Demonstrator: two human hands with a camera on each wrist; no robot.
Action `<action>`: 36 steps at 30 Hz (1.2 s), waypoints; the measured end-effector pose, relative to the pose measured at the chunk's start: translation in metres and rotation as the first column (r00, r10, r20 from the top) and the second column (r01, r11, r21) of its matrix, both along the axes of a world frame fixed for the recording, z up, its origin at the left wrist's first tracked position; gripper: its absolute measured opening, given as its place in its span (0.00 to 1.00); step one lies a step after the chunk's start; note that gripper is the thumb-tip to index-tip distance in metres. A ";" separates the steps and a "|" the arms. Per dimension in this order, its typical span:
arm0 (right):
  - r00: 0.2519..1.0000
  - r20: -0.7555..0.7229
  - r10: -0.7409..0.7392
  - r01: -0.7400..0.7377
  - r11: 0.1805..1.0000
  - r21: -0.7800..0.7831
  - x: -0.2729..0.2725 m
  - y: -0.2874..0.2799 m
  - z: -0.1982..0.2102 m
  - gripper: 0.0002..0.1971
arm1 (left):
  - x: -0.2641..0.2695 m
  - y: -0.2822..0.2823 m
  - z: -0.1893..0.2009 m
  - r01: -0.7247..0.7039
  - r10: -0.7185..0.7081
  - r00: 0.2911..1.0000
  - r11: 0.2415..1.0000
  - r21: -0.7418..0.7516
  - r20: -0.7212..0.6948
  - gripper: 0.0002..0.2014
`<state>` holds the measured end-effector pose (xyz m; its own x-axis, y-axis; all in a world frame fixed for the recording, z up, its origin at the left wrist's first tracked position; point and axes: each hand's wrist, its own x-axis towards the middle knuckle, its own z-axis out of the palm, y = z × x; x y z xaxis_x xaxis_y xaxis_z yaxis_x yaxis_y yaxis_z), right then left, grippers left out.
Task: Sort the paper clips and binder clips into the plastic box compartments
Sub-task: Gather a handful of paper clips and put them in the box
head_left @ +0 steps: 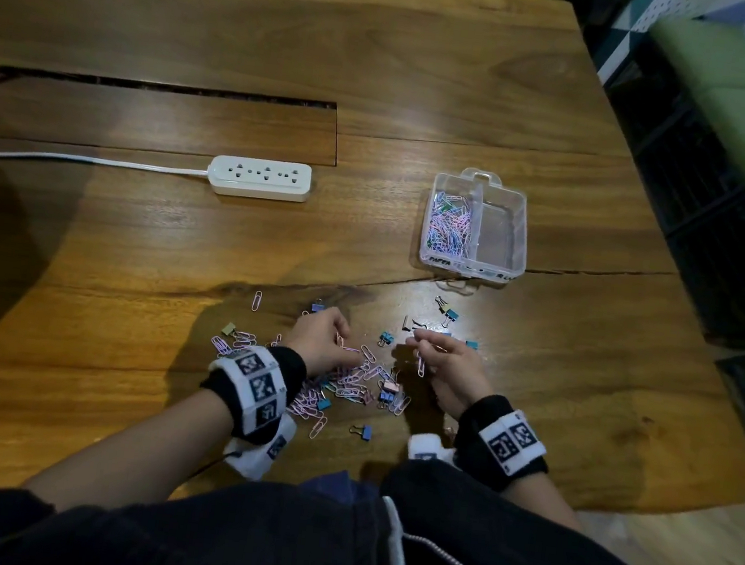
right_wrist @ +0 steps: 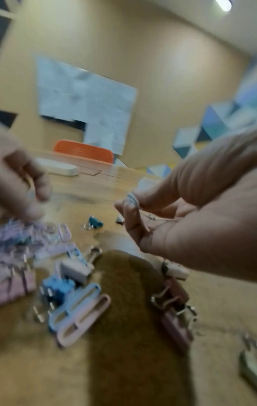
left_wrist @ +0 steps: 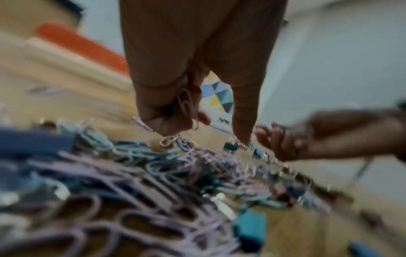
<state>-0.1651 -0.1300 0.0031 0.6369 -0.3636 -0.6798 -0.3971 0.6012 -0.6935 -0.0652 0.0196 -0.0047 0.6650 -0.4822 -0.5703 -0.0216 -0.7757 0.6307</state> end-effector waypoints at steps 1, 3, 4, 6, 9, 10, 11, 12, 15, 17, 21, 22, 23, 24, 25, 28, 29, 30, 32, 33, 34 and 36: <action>0.999 0.005 -0.035 0.035 0.994 0.107 0.001 -0.003 0.001 0.12 | -0.004 -0.002 0.000 0.063 -0.067 0.995 0.997 0.053 0.080 0.21; 0.995 -0.011 -0.104 0.102 0.945 0.311 0.001 -0.007 0.000 0.14 | -0.008 -0.004 -0.004 0.127 -0.144 0.979 0.985 0.121 0.147 0.34; 0.992 -0.021 -0.126 0.124 0.913 0.390 0.001 -0.009 -0.001 0.15 | -0.009 -0.004 -0.006 0.137 -0.157 0.976 0.981 0.136 0.150 0.37; 0.993 -0.029 -0.118 0.119 0.888 0.445 0.000 -0.011 -0.001 0.15 | -0.010 -0.002 -0.009 0.150 -0.172 0.974 0.978 0.144 0.149 0.34; 0.999 -0.038 0.003 0.011 0.932 0.361 0.002 -0.007 0.003 0.12 | -0.014 0.000 -0.011 0.166 -0.188 0.966 0.978 0.128 0.180 0.23; 0.998 -0.036 0.057 -0.044 0.954 0.295 0.003 -0.004 0.004 0.11 | -0.015 0.000 -0.011 0.158 -0.180 0.965 0.980 0.122 0.193 0.20; 0.993 -0.037 0.116 -0.106 0.974 0.201 0.005 0.000 0.004 0.09 | -0.016 0.001 -0.010 0.151 -0.173 0.963 0.982 0.118 0.206 0.19; 0.981 -0.050 0.187 -0.183 0.980 0.072 0.007 0.004 0.002 0.07 | -0.016 0.001 -0.010 0.151 -0.174 0.960 0.981 0.120 0.218 0.17; 0.873 -0.217 0.437 -0.488 0.781 -0.389 0.010 0.018 -0.006 0.04 | -0.017 0.000 -0.009 0.194 -0.228 0.934 0.970 0.146 0.275 0.14; 0.788 -0.344 0.510 -0.608 0.556 -0.567 0.012 0.025 -0.016 0.11 | -0.018 -0.001 -0.007 0.225 -0.263 0.914 0.962 0.153 0.310 0.10; 0.699 -0.468 0.540 -0.676 0.287 -0.679 0.018 0.034 -0.028 0.23 | -0.011 0.001 -0.005 0.125 -0.130 0.960 0.991 0.039 0.247 0.06; 0.675 -0.487 0.554 -0.690 0.238 -0.684 0.019 0.035 -0.029 0.26 | -0.006 0.002 -0.004 0.071 -0.070 0.978 0.998 0.002 0.198 0.05; 0.654 -0.500 0.568 -0.698 0.200 -0.687 0.020 0.036 -0.031 0.28 | -0.001 0.004 -0.003 0.017 -0.014 0.993 0.999 -0.029 0.119 0.04; 0.640 -0.507 0.577 -0.703 0.173 -0.690 0.021 0.037 -0.032 0.30 | 0.004 0.007 -0.003 -0.045 0.045 0.999 0.997 -0.070 0.002 0.04; 0.631 -0.513 0.582 -0.705 0.156 -0.691 0.021 0.038 -0.033 0.30 | 0.008 0.010 -0.001 -0.123 0.105 0.984 0.986 -0.116 -0.147 0.05; 0.607 -0.513 0.607 -0.699 0.101 -0.708 0.021 0.040 -0.033 0.22 | 0.014 0.018 0.008 -0.361 0.221 0.830 0.913 -0.192 -0.512 0.05; 0.594 -0.517 0.617 -0.693 0.066 -0.718 0.021 0.040 -0.033 0.18 | 0.015 0.020 0.010 -0.415 0.232 0.779 0.887 -0.203 -0.582 0.05; 0.582 -0.523 0.623 -0.686 0.030 -0.727 0.020 0.040 -0.033 0.14 | 0.016 0.021 0.011 -0.462 0.234 0.731 0.861 -0.213 -0.641 0.06; 0.557 -0.547 0.625 -0.686 -0.025 -0.727 0.020 0.040 -0.033 0.11 | 0.015 0.022 0.011 -0.540 0.230 0.648 0.812 -0.224 -0.726 0.07; 0.544 -0.560 0.624 -0.696 -0.037 -0.717 0.019 0.040 -0.032 0.10 | 0.014 0.022 0.011 -0.573 0.229 0.612 0.789 -0.224 -0.757 0.07; 0.531 -0.569 0.627 -0.704 -0.047 -0.709 0.020 0.039 -0.033 0.09 | 0.013 0.023 0.010 -0.603 0.236 0.582 0.768 -0.218 -0.778 0.08; 0.518 -0.571 0.637 -0.715 -0.043 -0.698 0.018 0.039 -0.033 0.07 | 0.009 0.020 0.010 -0.618 0.257 0.577 0.757 -0.209 -0.775 0.08</action>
